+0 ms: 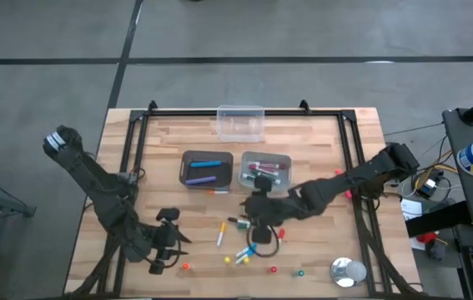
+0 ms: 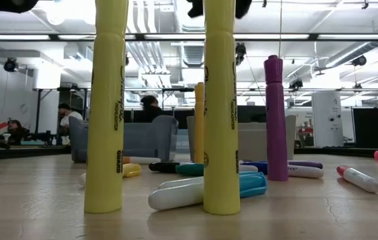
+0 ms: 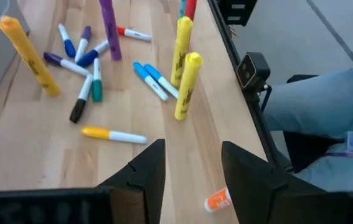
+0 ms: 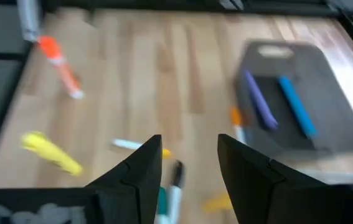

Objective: Pick & Place Markers
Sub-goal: Put the large orange marker pen into the white bin

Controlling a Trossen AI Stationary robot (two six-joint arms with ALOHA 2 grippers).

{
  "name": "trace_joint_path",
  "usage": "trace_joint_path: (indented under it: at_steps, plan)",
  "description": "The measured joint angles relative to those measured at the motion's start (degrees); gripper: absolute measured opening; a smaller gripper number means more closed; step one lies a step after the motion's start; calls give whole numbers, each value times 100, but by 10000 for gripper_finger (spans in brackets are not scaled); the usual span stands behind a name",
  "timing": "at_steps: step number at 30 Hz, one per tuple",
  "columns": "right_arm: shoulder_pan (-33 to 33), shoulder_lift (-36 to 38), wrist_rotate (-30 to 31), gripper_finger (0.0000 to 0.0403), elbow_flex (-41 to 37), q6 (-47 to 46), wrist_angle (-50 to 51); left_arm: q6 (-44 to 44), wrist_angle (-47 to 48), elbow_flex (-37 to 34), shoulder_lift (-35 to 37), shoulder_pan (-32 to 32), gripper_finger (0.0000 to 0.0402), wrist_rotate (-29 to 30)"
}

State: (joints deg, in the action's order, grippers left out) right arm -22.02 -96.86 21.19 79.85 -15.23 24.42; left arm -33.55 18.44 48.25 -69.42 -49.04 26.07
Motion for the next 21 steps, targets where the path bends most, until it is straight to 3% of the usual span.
trace_joint_path:
  at_steps: [8,21]
  plan:
    - [-547,0,-4,157,-429,55,-1278,-1146,72,-90,-60,-52,149,-638]
    - [-817,-123,2,157,-511,-115,-1839,-2408,-236,-449,-277,-689,149,-539]
